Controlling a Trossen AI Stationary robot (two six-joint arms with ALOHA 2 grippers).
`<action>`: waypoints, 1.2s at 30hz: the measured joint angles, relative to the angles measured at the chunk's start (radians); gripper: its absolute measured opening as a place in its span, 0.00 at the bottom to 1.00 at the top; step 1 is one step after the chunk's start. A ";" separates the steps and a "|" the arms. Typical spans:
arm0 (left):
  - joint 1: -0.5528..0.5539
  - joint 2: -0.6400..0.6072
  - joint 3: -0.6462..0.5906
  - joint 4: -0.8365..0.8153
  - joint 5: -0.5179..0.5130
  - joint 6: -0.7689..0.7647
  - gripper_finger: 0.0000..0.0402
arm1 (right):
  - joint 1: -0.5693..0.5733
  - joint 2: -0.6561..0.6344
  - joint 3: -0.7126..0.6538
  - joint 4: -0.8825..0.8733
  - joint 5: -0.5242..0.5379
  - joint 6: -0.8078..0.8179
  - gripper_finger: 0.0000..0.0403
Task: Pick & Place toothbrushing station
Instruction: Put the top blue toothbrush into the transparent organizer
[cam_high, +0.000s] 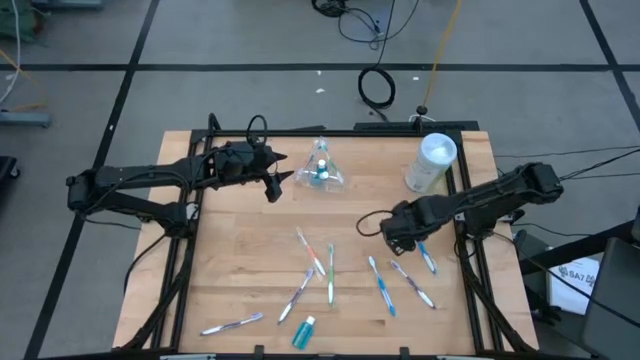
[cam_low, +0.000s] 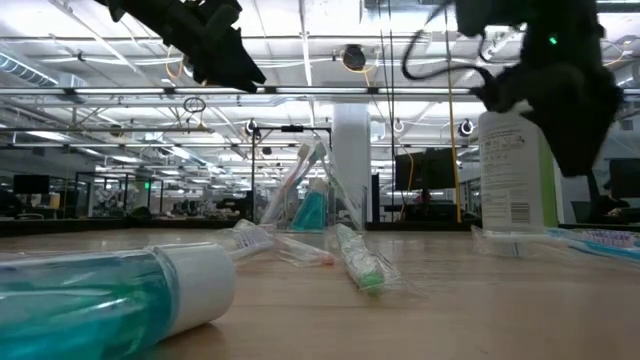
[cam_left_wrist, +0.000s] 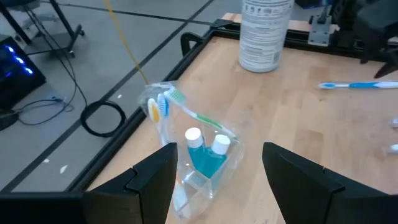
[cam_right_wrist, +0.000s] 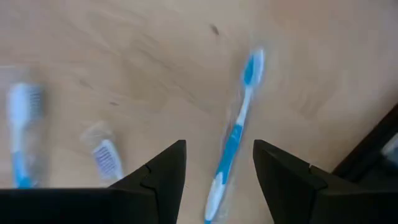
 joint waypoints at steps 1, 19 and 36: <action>0.000 0.000 0.000 0.000 0.001 0.000 0.61 | 0.004 -0.013 -0.035 0.012 -0.005 0.034 0.45; 0.000 0.000 0.000 0.010 0.001 -0.026 0.61 | -0.033 -0.149 -0.459 0.470 -0.005 0.045 0.45; 0.000 0.000 0.000 0.009 0.001 -0.022 0.61 | -0.056 -0.193 -0.465 0.478 -0.003 -0.022 0.20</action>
